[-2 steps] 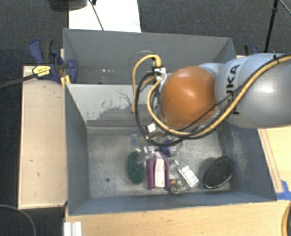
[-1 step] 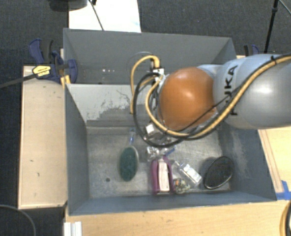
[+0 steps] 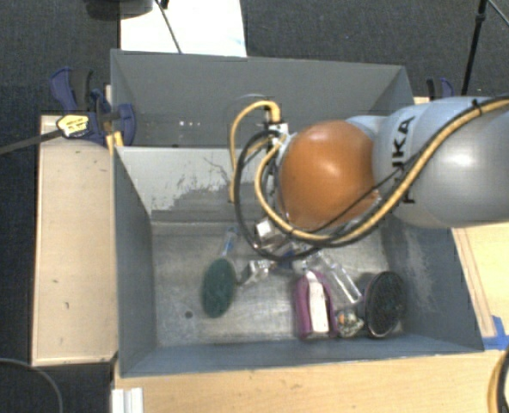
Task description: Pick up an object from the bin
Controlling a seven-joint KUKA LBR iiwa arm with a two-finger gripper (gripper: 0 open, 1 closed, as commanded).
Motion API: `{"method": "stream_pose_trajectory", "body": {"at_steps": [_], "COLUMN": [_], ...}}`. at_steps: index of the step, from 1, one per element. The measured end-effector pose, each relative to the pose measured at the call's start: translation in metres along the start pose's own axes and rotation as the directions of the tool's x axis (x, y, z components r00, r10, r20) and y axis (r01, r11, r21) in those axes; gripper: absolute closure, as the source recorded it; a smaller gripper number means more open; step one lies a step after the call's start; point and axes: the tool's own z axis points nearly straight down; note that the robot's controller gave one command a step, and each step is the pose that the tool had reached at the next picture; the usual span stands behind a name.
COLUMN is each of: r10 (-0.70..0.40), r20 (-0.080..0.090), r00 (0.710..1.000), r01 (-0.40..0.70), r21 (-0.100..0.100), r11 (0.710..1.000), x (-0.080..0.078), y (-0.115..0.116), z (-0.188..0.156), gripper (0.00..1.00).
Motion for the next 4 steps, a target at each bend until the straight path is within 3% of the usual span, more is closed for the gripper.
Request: {"method": "stream_pose_trajectory", "body": {"at_steps": [1,2,3,4], "r10": [-0.318,-0.221,-0.548,-0.544], "r20": [0.0,0.0,0.004,0.005], "r00": [0.948,0.975,0.836,0.839], "r01": [0.318,0.221,0.548,0.544], "r21": [-0.008,0.001,-0.004,-0.007], "r11": [0.948,0.975,0.836,0.839], "x": [-0.012,0.118,0.106,0.107], "y": [-0.009,0.027,0.063,0.064], "z": [-0.037,-0.015,0.008,0.008], "gripper": [0.0,0.0,0.0,1.0]}}
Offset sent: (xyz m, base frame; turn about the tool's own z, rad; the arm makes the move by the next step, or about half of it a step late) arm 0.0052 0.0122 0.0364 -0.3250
